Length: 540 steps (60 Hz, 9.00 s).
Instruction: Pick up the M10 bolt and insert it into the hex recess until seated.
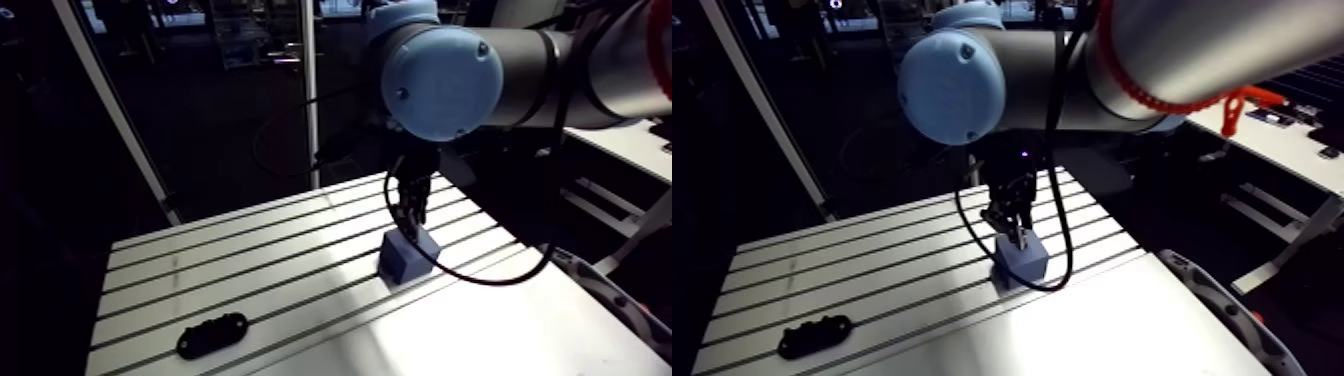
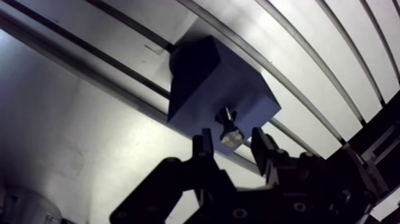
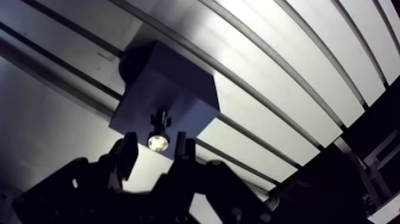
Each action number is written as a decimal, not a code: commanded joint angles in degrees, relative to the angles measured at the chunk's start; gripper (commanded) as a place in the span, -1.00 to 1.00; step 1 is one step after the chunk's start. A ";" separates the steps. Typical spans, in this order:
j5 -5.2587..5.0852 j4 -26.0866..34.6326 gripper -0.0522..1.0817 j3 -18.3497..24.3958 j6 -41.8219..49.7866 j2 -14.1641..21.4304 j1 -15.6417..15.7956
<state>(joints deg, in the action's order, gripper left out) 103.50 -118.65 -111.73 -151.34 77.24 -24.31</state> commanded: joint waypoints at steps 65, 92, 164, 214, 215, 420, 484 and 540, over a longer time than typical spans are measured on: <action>-3.02 -3.91 -0.50 -1.43 7.37 1.27 -0.48; -7.47 -3.84 -0.15 -2.30 21.94 2.78 -4.18; -8.09 -1.29 -0.55 -1.35 22.65 2.87 -5.05; -7.92 -1.99 -0.24 -1.78 18.42 0.95 -5.66; -7.84 -1.99 -0.24 -1.79 18.40 0.94 -5.59; -8.09 -4.45 0.21 -3.28 18.58 0.15 -4.35; -8.09 -4.63 0.28 -3.28 18.49 0.15 -4.35; -8.09 -4.45 0.35 -3.28 18.49 0.48 -4.35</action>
<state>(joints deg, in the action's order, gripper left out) 95.40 -123.24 -115.01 -132.87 77.48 -28.66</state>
